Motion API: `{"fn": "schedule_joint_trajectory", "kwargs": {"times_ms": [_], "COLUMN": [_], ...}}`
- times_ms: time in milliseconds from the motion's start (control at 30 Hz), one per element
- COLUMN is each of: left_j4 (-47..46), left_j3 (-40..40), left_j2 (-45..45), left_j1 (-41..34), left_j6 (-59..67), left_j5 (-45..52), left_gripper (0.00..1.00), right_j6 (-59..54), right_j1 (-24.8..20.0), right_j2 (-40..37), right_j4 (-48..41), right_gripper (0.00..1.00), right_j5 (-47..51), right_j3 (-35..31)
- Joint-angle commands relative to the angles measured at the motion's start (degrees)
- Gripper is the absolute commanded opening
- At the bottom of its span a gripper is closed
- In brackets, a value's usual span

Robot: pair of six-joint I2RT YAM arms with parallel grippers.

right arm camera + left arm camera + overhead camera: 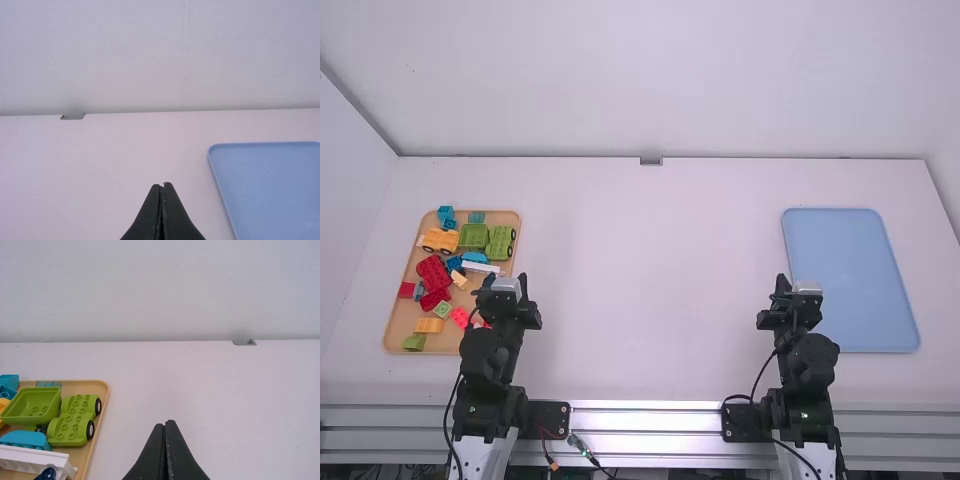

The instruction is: Assemble lego blocks to make yellow taxi

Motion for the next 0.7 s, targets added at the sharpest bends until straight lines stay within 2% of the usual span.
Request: {"fn": "schedule_joint_trajectory", "kwargs": {"times_ms": [0,367,667], "left_j4": [0.0,-0.4,-3.4], "left_j3": [0.0,2.7,13.0], "left_j2": [0.0,2.5,12.4], "left_j1": [0.0,-0.1,0.3], "left_j6": [0.0,0.3,-0.5], "left_j5": [0.0,0.0,-3.3], "left_gripper": [0.00,0.05,0.15], "right_j6": [-0.1,-1.0,-3.1], "right_j1": [0.0,0.0,0.1], "right_j2": [0.0,3.0,13.1], "right_j4": [0.0,0.3,-0.8], "right_gripper": [0.00,0.05,0.15], "right_j5": [0.1,0.2,0.6], "right_j3": [0.0,2.7,12.3]}}
